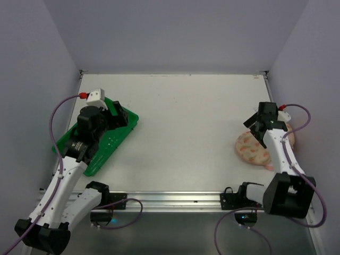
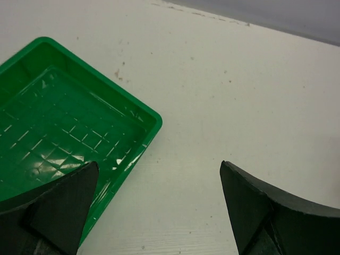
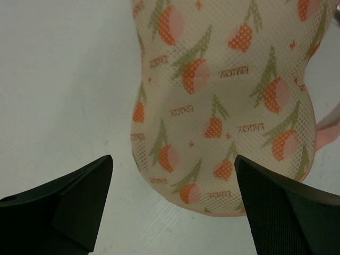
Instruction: Unzip the laundry bag and remove the bra
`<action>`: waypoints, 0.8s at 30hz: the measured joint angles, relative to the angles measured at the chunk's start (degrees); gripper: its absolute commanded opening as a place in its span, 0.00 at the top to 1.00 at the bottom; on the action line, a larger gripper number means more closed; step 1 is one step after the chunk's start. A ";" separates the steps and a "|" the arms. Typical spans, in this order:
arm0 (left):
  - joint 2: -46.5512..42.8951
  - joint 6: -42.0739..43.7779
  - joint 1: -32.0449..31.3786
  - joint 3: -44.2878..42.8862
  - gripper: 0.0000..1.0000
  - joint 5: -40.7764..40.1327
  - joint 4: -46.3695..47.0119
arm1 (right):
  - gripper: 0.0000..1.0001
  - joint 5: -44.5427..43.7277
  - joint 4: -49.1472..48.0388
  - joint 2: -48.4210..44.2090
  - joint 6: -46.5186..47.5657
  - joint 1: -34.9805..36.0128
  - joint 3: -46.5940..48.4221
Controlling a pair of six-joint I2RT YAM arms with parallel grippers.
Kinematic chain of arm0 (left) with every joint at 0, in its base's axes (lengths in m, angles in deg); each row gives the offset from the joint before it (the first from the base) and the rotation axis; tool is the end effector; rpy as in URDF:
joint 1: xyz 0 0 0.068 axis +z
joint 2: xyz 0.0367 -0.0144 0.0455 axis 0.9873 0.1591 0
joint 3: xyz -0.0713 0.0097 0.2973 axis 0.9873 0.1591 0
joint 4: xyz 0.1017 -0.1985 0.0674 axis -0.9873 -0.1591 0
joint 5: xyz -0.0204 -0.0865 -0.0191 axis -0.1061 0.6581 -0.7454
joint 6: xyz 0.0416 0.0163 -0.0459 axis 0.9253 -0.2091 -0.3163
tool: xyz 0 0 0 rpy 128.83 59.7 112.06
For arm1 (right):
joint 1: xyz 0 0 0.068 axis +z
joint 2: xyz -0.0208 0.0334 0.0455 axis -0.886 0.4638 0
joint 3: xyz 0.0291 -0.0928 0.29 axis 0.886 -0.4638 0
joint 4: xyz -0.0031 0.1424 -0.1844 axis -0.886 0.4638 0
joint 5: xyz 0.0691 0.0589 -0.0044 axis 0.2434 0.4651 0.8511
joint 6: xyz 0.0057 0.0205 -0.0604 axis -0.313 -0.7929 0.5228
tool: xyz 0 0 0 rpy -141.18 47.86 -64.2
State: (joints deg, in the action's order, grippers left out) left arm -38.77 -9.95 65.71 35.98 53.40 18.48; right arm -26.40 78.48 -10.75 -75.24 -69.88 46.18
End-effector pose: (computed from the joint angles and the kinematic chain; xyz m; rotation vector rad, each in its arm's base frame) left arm 0.1384 -0.0300 0.3667 -0.2410 1.9230 -0.3139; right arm 0.1889 -0.0431 0.2932 1.1581 2.1278 -0.1903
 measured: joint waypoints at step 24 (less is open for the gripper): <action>1.64 -0.66 0.00 2.23 0.00 4.68 2.08 | 1.00 14.71 0.00 29.42 -5.95 -2.34 8.90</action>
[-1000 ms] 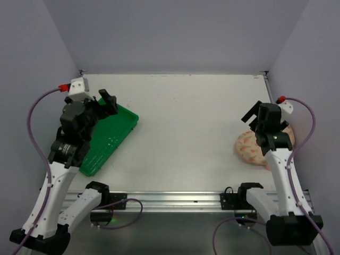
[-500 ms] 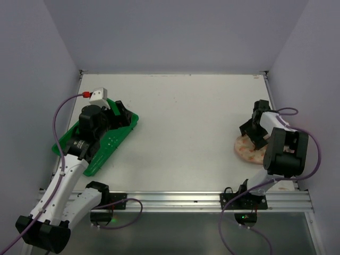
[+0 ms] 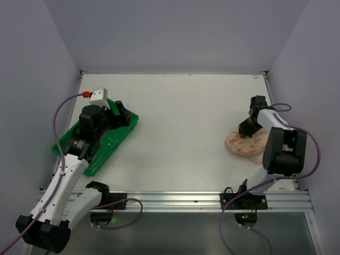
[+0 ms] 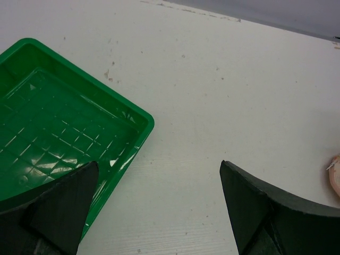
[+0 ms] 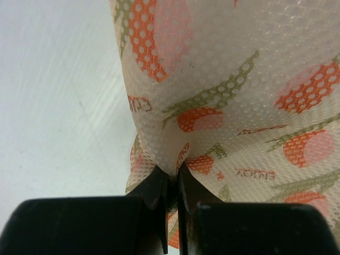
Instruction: Unzip the laundry bag and remove the bra
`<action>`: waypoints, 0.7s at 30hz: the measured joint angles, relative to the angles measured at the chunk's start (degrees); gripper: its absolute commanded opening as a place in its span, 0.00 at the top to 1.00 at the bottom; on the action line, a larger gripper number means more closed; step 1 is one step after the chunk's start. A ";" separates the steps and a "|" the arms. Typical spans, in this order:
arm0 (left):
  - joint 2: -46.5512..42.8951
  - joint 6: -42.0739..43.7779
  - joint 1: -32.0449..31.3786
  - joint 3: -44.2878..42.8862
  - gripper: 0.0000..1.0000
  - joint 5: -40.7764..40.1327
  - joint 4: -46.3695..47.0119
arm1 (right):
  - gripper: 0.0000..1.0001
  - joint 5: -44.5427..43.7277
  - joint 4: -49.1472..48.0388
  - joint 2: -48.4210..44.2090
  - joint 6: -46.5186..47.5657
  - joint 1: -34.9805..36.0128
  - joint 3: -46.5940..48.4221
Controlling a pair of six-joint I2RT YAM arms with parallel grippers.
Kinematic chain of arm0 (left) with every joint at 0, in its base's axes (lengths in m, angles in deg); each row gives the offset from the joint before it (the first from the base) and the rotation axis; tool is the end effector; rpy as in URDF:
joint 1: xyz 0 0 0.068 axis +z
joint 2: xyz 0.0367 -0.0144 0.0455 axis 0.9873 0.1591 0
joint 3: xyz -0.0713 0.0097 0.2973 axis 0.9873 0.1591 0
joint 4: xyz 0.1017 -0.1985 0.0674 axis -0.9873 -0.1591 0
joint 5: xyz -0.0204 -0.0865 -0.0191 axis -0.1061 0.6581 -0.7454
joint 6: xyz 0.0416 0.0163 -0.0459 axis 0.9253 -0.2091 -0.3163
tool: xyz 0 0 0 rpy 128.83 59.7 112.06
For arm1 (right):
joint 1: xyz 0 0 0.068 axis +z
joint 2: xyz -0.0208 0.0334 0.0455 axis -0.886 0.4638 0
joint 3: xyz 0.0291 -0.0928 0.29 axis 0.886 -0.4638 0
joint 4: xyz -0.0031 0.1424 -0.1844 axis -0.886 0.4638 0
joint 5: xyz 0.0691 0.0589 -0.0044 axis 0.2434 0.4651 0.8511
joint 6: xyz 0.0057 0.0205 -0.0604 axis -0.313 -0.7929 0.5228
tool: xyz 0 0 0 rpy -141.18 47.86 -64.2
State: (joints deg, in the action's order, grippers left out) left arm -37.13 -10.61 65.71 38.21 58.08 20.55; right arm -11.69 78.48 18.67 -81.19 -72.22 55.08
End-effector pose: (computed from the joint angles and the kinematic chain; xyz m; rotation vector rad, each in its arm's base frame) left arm 0.1471 -0.0365 0.3544 -0.2004 1.9701 -0.3898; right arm 0.2867 -0.0555 0.2175 1.4014 2.4662 -0.0182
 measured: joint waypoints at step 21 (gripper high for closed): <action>19.17 0.24 -0.74 -3.19 0.00 14.25 2.95 | 0.12 7.10 0.66 6.25 -3.89 48.15 21.29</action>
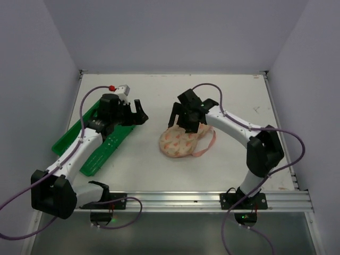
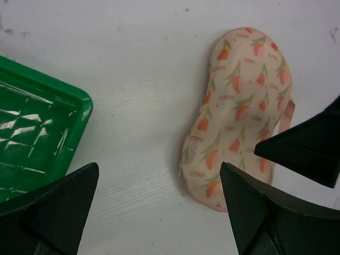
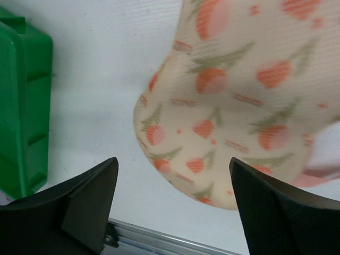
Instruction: Unzip the laundry bag and remove the bra
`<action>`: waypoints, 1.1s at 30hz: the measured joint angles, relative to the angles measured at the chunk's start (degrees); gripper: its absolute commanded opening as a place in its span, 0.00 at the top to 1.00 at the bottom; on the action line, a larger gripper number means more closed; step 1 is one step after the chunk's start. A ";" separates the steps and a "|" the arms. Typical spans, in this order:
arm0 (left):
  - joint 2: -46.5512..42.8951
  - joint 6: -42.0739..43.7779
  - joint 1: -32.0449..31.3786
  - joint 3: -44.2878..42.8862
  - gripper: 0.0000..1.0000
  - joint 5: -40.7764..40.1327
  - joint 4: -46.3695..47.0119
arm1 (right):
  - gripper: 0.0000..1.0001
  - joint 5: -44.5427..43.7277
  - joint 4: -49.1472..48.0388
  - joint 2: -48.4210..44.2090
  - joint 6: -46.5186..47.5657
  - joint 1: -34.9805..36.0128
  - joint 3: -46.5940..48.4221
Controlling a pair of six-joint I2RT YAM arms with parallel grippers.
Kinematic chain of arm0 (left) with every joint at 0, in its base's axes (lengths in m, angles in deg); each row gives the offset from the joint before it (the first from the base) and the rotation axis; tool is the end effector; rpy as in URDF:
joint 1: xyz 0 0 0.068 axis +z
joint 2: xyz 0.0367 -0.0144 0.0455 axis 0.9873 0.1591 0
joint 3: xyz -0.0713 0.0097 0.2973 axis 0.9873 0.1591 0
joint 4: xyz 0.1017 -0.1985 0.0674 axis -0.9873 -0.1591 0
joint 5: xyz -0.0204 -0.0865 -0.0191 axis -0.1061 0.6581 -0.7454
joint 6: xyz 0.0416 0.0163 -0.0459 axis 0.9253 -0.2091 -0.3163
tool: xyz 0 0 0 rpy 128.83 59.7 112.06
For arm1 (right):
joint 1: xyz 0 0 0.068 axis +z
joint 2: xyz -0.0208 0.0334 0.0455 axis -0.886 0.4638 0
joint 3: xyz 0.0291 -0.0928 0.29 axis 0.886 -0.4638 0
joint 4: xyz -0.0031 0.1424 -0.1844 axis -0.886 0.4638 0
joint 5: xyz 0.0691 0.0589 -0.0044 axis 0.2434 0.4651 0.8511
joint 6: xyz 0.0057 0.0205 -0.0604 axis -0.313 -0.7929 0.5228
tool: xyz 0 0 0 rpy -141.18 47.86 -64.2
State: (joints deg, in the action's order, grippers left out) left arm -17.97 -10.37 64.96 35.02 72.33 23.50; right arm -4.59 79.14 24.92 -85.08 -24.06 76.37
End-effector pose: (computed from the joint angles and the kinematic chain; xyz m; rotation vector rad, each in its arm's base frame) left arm 0.2198 -0.0721 0.3211 -0.0528 2.2385 -0.5912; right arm 0.2859 0.2265 0.2817 0.3282 2.7020 0.5403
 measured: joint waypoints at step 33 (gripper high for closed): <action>30.60 -12.26 -23.19 -1.36 0.03 18.67 25.51 | 0.14 18.51 -12.48 15.39 12.15 -21.73 8.55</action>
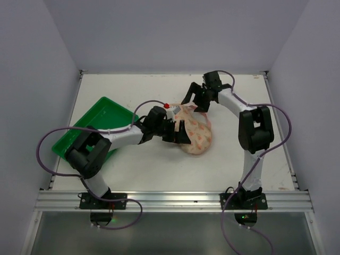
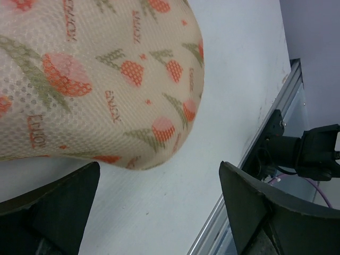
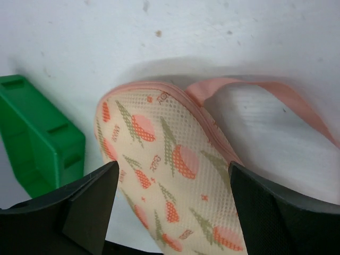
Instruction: Unzip the laundry bag and remove the bra
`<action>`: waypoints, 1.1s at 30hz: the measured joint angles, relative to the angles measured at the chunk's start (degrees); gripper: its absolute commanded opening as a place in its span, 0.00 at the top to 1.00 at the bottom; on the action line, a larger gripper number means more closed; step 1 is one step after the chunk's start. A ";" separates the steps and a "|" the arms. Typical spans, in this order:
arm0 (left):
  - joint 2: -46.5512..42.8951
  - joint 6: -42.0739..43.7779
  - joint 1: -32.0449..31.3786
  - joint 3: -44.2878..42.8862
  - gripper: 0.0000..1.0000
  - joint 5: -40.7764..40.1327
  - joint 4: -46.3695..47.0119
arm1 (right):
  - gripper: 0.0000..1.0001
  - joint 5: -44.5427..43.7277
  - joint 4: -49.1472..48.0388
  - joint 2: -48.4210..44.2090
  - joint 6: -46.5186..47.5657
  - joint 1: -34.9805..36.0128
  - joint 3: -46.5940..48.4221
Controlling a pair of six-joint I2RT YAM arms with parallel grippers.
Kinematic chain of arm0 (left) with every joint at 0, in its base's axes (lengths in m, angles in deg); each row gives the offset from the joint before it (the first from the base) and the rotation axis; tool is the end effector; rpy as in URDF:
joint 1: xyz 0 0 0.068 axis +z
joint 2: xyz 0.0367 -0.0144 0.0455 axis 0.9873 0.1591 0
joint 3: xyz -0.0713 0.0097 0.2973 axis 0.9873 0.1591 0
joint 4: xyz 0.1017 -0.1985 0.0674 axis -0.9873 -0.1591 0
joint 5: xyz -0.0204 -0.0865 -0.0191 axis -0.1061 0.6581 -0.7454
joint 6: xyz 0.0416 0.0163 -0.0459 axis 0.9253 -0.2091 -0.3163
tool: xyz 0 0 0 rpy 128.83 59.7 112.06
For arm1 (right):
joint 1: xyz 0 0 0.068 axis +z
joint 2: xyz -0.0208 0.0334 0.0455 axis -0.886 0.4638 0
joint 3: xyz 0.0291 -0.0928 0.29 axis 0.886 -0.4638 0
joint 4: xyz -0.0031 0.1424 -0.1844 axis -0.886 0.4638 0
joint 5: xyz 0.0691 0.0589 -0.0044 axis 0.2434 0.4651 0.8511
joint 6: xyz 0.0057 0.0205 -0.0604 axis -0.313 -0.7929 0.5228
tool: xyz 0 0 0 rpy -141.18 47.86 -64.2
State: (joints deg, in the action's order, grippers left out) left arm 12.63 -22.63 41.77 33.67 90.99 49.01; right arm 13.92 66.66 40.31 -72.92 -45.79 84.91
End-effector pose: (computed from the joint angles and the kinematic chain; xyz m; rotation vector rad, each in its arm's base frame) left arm 0.2571 -0.2400 0.2274 0.3638 2.4483 -1.2235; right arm 0.4218 0.1425 0.2379 0.3950 2.6005 0.7978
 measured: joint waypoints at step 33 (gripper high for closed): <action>5.70 -26.14 -1.86 13.35 0.25 -9.90 28.09 | 0.01 -10.45 -5.90 -72.61 6.73 -0.09 -58.18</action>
State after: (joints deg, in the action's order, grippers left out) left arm 18.34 -48.77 39.92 47.02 81.09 77.10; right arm 3.48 60.75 -32.30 -66.19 -45.88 26.73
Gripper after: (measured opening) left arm 0.786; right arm 0.986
